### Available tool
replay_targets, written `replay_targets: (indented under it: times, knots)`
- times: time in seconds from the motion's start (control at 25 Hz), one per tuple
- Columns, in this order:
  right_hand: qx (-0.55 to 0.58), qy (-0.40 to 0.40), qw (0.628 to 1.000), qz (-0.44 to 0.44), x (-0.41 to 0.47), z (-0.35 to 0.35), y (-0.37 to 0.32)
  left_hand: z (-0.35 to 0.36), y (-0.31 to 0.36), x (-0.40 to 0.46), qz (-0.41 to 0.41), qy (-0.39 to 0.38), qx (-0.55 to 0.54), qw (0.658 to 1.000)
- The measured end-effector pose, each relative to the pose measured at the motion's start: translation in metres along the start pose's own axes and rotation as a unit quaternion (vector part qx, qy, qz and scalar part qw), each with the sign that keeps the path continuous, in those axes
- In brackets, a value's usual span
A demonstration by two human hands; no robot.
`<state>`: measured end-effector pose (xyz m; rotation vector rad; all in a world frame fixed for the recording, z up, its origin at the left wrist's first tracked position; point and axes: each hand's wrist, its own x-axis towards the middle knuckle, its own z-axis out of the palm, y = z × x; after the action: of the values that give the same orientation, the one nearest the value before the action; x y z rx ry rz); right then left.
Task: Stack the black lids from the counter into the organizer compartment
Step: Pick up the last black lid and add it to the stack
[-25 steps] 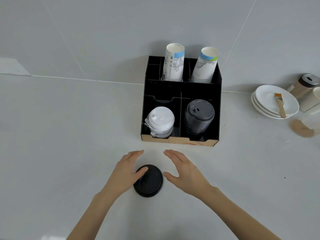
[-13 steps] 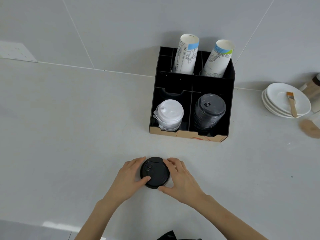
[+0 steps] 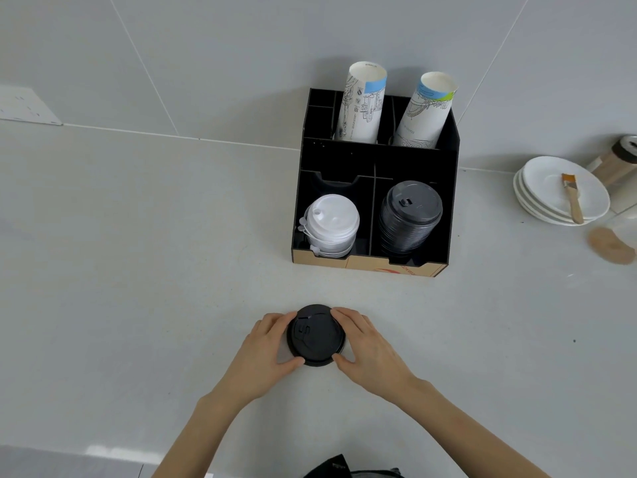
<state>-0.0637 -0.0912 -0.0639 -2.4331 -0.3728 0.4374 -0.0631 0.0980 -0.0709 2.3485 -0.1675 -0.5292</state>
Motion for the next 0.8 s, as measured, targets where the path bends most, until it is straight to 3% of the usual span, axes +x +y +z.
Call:
replay_targets:
  times: [0.36,0.8]
  knots:
    - [0.008,0.034,0.998,0.045,-0.001,-0.002,0.005,0.01,0.018,0.012,0.002,0.025,0.005,1.0]
    - [0.046,0.127,0.991,-0.019,-0.005,-0.067,0.014,-0.003,0.074,0.033,0.086,0.108,-0.053,0.989]
